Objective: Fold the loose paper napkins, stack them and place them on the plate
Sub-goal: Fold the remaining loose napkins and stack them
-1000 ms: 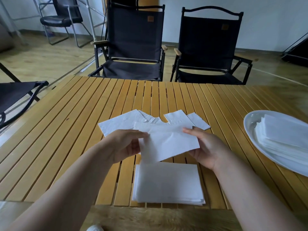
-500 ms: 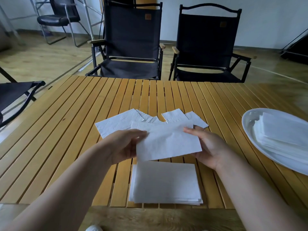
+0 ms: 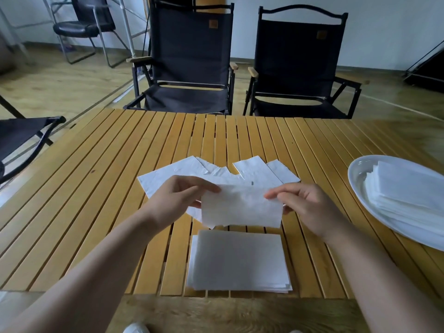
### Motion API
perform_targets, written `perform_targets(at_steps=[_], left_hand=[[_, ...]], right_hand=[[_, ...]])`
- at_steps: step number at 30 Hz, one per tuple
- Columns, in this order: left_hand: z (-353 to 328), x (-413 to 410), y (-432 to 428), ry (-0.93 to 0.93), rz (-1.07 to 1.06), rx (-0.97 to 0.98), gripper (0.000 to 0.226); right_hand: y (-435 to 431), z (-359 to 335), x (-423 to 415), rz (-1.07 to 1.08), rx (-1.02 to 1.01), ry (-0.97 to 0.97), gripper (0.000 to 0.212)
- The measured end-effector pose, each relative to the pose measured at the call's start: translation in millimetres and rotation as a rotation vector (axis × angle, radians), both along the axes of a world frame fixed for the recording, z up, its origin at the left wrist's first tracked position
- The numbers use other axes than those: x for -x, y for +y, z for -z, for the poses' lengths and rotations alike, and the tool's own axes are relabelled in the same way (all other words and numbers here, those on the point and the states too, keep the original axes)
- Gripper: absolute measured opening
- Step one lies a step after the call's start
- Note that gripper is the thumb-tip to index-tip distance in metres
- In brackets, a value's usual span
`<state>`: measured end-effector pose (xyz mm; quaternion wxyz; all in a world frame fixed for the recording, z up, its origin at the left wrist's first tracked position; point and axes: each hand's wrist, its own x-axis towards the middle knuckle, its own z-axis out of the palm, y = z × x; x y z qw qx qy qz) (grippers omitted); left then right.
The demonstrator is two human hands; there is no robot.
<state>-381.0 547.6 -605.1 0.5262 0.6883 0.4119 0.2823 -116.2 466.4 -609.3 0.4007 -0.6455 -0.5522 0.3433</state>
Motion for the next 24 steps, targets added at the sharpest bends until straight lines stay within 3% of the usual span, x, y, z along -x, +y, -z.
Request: perform_targets(at_steps=[2,6,9,12,17,24], left_hand=[[2.6,-2.1,1.3,0.0,-0.037,-0.042,0.024],[4.6,-3.7,4.4,0.036,-0.093,-0.064,0.025],[-0.2,-0.3,5.5,0.018,-0.065,0.083,0.035],[-6.7,5.5,2.3,0.114,0.036,0.24,0.022],[-6.7,7.1,-5.9,0.366,0.169,0.317,0.006],[-6.0,4.0,-6.9,0.521,0.256,0.334,0.011]], right_hand=[[3.1,3.3,0.6,0.021,-0.053,0.008,0.016],[6.2,4.7,-3.1,0.041,-0.007,-0.008,0.03],[4.6,-2.1,-5.7,0.044,0.154,0.115,0.029],[-0.2,-6.1,-8.6,-0.061,0.343,0.141,0.025],[-7.9,-10.1,-7.3,-0.237,0.598,-0.027,0.019],[-7.2,-10.5,1.8,-0.263,0.651,-0.146,0.019]])
